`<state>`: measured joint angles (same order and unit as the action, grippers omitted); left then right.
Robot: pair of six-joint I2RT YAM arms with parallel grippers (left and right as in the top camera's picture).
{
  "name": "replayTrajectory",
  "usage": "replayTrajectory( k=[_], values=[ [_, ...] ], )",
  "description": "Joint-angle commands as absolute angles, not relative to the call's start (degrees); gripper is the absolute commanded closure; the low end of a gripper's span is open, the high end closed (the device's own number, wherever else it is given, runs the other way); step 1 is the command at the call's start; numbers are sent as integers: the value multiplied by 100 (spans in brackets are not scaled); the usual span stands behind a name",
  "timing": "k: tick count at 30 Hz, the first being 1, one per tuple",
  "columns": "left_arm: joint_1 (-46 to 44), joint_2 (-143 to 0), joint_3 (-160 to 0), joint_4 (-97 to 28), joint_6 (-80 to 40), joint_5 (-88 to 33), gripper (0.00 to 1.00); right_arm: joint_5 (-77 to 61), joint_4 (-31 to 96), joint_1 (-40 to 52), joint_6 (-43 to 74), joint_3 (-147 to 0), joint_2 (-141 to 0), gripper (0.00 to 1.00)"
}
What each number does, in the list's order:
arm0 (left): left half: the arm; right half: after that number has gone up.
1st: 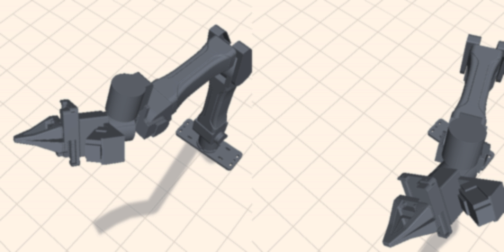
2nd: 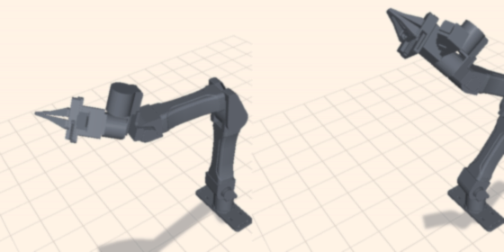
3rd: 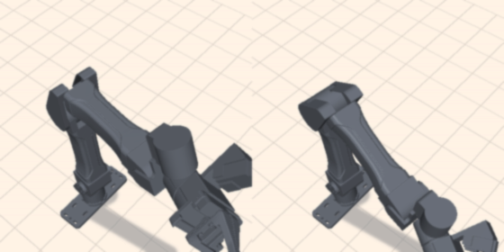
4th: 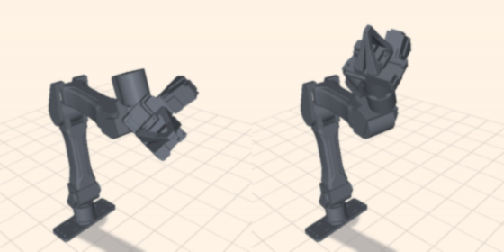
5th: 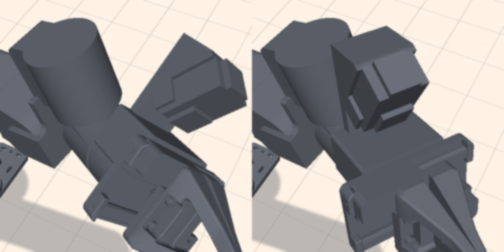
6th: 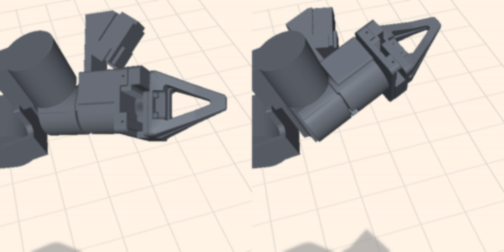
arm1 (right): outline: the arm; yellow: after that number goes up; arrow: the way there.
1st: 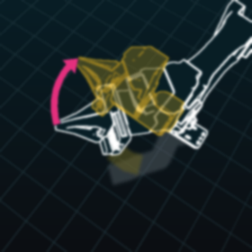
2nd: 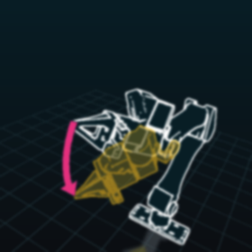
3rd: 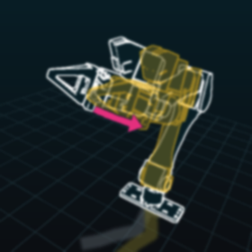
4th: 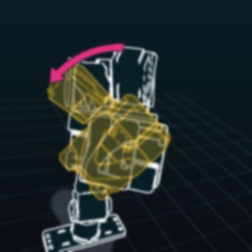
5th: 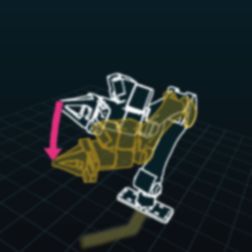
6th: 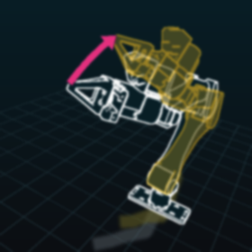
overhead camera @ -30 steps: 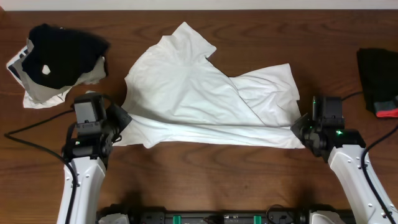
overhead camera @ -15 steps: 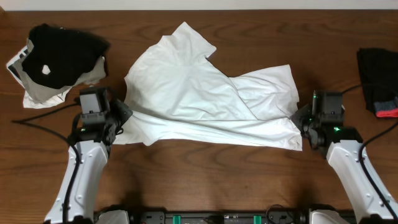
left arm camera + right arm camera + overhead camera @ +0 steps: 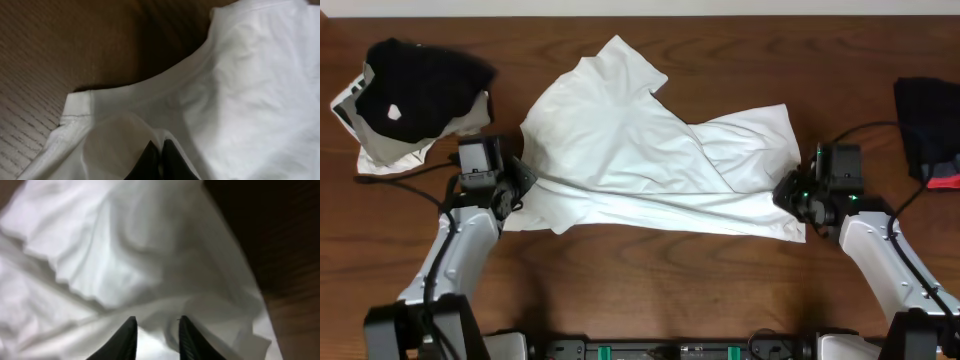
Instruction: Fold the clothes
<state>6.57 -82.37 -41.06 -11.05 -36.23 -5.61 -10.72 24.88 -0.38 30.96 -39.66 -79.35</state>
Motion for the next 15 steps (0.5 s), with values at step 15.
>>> replayTrajectory(
  k=[15],
  values=[
    [646, -8584, -4202, -1000, -3629, -464, 94, -1181, 4154, 425, 2602, -4292, -7935, 72]
  ],
)
